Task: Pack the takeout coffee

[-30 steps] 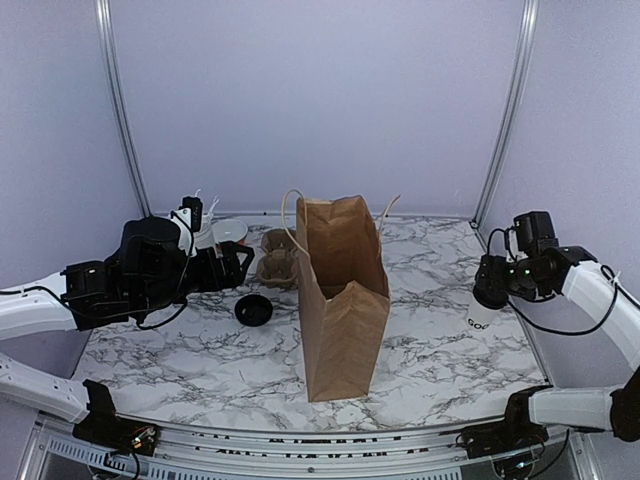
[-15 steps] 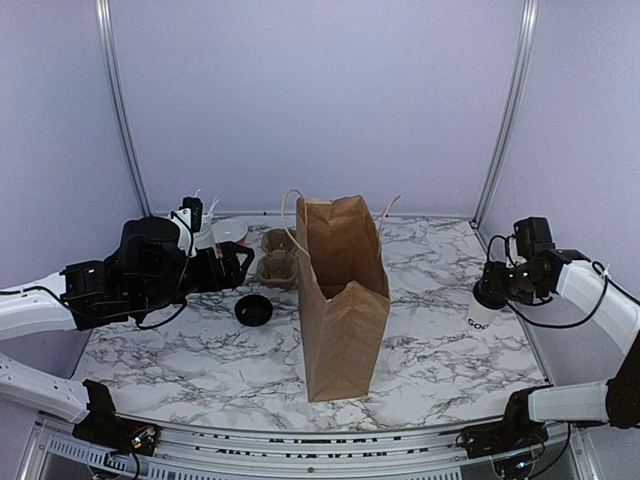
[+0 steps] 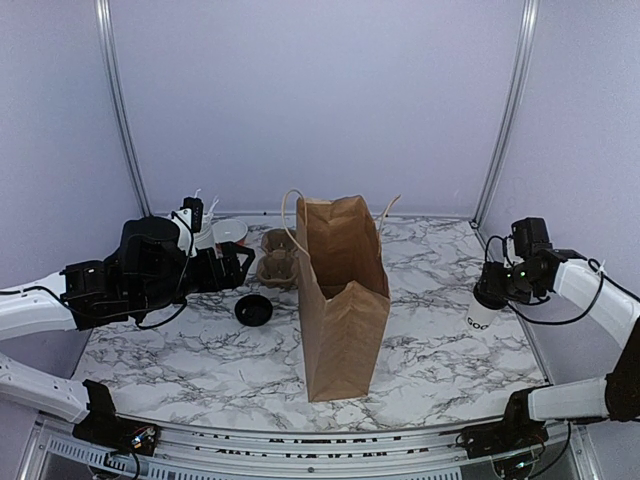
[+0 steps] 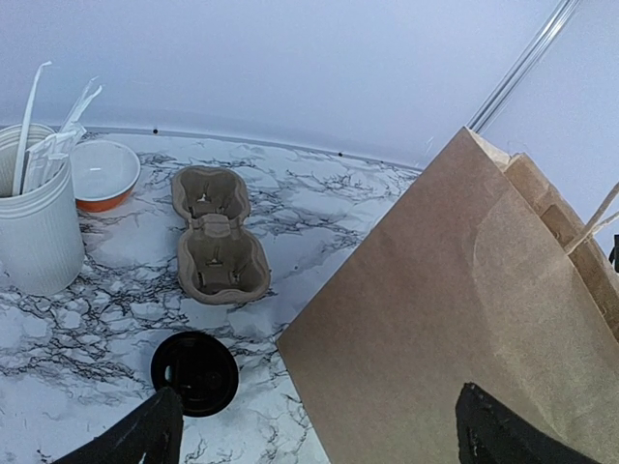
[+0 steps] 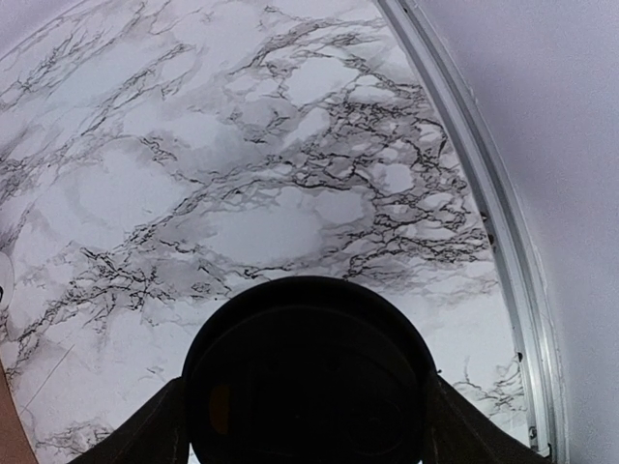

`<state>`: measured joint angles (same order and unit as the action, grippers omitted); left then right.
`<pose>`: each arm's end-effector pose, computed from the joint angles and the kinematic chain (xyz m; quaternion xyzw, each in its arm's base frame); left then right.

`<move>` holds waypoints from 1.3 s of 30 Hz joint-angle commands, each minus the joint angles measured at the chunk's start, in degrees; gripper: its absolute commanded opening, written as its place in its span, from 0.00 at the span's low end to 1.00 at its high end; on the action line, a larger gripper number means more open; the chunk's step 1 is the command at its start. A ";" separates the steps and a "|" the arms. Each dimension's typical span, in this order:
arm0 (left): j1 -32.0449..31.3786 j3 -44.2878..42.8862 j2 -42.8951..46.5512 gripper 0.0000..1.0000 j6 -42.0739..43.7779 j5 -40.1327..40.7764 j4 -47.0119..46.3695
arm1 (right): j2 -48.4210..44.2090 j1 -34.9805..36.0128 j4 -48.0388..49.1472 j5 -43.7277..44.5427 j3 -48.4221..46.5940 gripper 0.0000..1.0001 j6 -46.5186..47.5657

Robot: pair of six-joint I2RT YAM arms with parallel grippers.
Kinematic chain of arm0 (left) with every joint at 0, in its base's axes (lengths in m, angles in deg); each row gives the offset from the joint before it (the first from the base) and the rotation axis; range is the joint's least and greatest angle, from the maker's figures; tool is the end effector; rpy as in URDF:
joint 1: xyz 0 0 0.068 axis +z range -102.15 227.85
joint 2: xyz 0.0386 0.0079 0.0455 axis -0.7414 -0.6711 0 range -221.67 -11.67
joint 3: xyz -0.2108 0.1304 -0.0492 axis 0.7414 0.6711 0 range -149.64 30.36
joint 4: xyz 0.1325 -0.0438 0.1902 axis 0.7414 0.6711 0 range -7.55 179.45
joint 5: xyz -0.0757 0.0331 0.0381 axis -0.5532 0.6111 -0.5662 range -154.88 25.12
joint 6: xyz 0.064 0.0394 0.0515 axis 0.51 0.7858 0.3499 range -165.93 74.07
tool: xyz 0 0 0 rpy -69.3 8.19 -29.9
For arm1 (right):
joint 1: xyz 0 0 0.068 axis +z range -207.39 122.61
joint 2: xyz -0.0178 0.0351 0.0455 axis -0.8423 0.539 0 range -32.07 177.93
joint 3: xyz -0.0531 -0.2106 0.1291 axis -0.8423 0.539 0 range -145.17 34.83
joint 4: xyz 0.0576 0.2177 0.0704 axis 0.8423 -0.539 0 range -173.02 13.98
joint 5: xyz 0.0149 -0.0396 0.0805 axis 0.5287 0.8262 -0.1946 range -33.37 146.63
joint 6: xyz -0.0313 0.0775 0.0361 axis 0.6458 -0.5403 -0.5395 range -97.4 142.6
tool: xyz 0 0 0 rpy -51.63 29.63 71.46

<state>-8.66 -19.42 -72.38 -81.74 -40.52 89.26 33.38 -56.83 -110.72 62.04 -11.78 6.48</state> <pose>0.1757 -0.2044 0.2981 0.0194 0.7990 -0.2976 0.5222 0.2366 -0.0053 0.1963 0.1431 0.9380 0.0009 0.3157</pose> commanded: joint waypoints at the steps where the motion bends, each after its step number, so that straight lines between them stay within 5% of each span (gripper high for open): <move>1: 0.54 -0.57 0.30 0.99 -0.49 -0.60 1.46 | 0.25 -0.47 0.59 -0.50 -0.52 0.77 0.59; 23: 0.96 0.64 0.81 0.99 -0.56 -2.10 0.61 | 0.82 0.64 -2.42 0.05 -1.98 0.80 0.62; 39: 1.17 1.17 1.56 0.99 -0.88 -2.65 0.39 | 3.44 3.18 -2.99 0.99 -2.65 0.70 0.29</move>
<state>-7.85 -19.18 -72.36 -82.57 -42.77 89.22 35.56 -54.25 -111.83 63.42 -13.15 7.01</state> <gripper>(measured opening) 0.992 0.723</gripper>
